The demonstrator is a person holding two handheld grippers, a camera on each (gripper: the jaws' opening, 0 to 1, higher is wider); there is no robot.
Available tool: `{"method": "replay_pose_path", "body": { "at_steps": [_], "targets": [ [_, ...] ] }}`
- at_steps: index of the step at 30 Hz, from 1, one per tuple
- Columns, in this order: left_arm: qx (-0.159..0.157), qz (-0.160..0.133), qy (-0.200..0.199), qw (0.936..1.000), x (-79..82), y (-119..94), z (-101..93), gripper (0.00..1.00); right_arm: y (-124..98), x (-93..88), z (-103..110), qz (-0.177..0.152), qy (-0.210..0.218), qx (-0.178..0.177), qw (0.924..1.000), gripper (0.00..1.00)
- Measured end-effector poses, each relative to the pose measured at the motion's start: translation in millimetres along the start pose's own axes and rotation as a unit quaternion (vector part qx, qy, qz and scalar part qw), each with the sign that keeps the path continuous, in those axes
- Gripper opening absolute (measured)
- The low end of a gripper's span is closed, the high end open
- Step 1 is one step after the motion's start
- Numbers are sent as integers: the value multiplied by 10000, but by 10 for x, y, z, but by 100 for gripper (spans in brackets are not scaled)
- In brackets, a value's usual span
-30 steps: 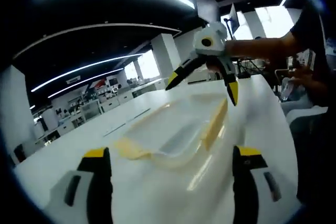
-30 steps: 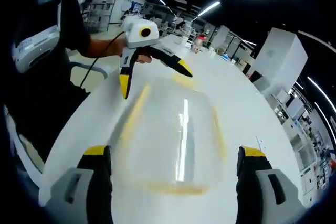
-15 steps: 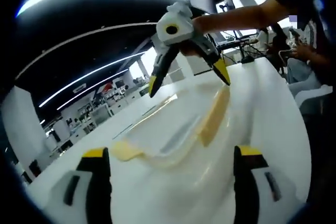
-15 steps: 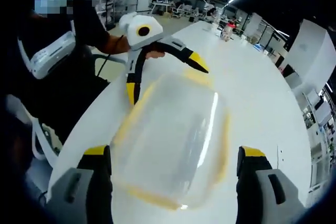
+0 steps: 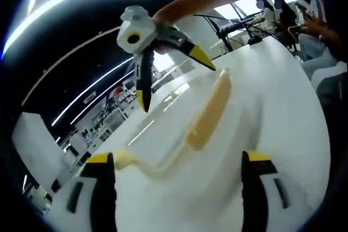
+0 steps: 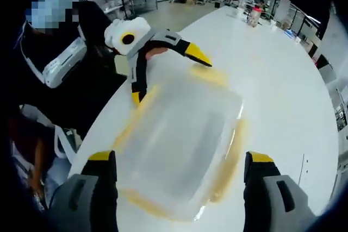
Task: Snap each plastic latch of the storage box into its locked position after aligning the lid with the box until every specified latch is closed and the lid sits flush.
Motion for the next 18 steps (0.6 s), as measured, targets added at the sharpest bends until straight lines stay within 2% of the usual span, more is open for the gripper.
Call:
{"method": "replay_pose_path", "body": {
  "at_steps": [3, 7, 10, 18],
  "targets": [
    [-29, 62, -157, 9999, -25, 8, -28, 92, 41, 50, 3, 85, -65, 175, 9998, 95],
    [-1, 141, -254, 9996, -30, 16, -39, 92, 120, 43, -29, 331, -129, 170, 9992, 91],
    [34, 192, -376, 9991, -38, 29, -44, 92, 162, 30, 10, 433, -60, 359, 9984, 91],
    [88, 284, -705, 9971, -86, 36, -49, 91, 217, 56, -5, 428, -17, 584, 9974, 93]
  ]
}}
Point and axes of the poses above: the point that each gripper's makers call its tool centre point, and the gripper's own axes: y roughly forward along the fingers, z roughly to its left, x roughly out of its top, the point moved 4 cm from there along -y, roughly backward along the fingers, and after that the axes turned 4 degrees about -y, right-handed, at the moved point
